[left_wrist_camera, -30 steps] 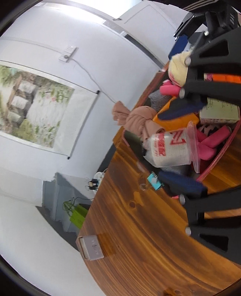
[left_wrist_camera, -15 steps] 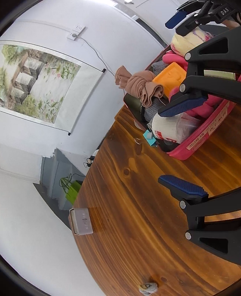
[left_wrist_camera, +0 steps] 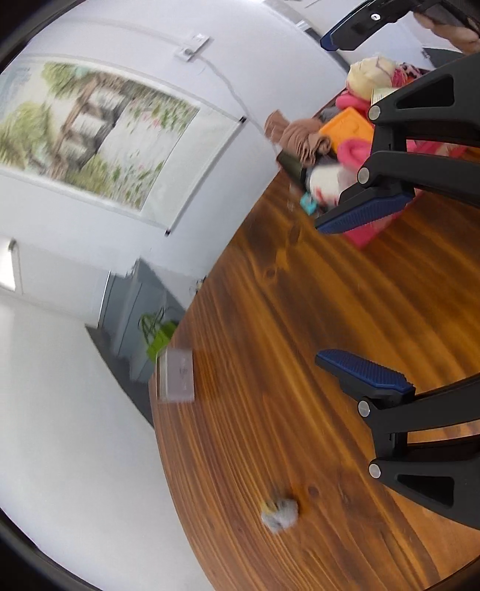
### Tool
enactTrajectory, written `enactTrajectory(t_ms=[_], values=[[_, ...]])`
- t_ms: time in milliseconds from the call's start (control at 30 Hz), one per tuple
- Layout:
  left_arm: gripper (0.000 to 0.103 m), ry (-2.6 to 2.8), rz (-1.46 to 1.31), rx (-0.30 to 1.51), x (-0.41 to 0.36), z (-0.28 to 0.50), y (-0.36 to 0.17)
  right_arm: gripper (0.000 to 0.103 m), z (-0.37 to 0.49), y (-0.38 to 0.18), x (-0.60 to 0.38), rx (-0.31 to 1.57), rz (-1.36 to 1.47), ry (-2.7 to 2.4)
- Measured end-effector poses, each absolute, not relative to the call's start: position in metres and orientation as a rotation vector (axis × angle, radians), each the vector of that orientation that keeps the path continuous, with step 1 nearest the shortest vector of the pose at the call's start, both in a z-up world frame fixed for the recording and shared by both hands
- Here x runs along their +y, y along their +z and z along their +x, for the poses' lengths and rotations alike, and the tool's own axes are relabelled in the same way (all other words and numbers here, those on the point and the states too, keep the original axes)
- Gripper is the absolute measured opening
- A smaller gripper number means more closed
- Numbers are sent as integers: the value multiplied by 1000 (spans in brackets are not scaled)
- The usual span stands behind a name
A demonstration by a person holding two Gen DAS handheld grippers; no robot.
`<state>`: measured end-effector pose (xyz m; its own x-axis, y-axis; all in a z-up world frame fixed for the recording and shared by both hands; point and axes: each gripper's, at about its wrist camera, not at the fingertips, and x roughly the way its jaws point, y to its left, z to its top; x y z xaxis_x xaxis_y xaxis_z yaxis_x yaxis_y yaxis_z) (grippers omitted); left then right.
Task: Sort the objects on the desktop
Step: 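Move the right tool back to the grey sock bundle on the table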
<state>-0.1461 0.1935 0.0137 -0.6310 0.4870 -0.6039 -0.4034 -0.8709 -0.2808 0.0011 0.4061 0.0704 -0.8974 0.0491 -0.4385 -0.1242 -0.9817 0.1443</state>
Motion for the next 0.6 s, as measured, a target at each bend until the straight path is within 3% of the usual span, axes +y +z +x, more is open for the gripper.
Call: enactTrajectory(t_ms=[333, 600], values=[[67, 2769, -1074, -334, 13, -154, -8, 71, -120, 38, 252, 266, -1118, 3278], [67, 2858, -1099, -468, -68, -155, -24, 71, -235, 0, 156, 100, -1376, 3286]])
